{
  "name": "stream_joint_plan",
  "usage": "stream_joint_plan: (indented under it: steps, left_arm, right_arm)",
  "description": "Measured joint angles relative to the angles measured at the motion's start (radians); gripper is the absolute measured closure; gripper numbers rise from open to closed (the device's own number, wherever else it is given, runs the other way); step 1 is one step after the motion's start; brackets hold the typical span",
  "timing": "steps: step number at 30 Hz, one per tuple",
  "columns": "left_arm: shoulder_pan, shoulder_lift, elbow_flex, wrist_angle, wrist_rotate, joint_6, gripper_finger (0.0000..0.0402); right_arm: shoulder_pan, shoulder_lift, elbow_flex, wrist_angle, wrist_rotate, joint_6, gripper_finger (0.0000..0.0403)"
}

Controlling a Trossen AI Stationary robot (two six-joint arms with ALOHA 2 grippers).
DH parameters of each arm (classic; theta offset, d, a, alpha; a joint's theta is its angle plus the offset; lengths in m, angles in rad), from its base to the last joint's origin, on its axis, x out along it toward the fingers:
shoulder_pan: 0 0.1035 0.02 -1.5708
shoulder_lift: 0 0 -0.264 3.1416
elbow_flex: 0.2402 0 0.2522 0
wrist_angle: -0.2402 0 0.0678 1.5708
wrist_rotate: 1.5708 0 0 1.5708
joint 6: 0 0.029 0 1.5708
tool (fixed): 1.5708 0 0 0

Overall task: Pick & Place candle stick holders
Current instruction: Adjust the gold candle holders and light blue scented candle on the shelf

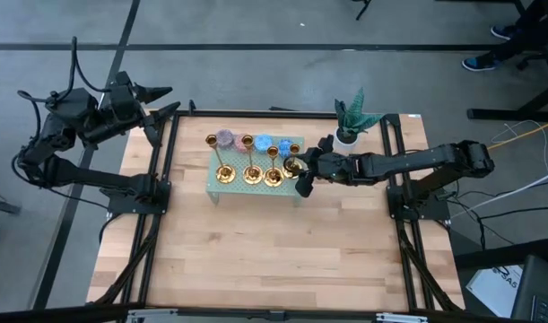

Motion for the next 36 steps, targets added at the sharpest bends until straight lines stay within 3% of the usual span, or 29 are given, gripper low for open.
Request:
stream_joint_plan:
  steps: [5,17,26,36]
  left_arm:
    - [0.0,0.011,0.0,0.001,0.0,0.0,0.0201]
    - [0.0,0.031,0.0,0.0,0.0,0.001,0.0201]
    - [0.0,0.031,0.0,0.0,0.0,0.001,0.0201]
    - [0.0,0.031,0.0,0.0,-0.005,0.002,0.0201]
  right_arm:
    - [-0.008,0.0,0.0,0.006,-0.019,-0.031,0.0232]
    - [-0.018,0.0,0.0,0.008,-0.091,-0.047,0.0387]
    - [-0.004,0.0,0.002,-0.033,-0.095,0.058,0.0355]
    - [0.071,0.0,0.002,-0.064,-0.109,0.128,0.0399]
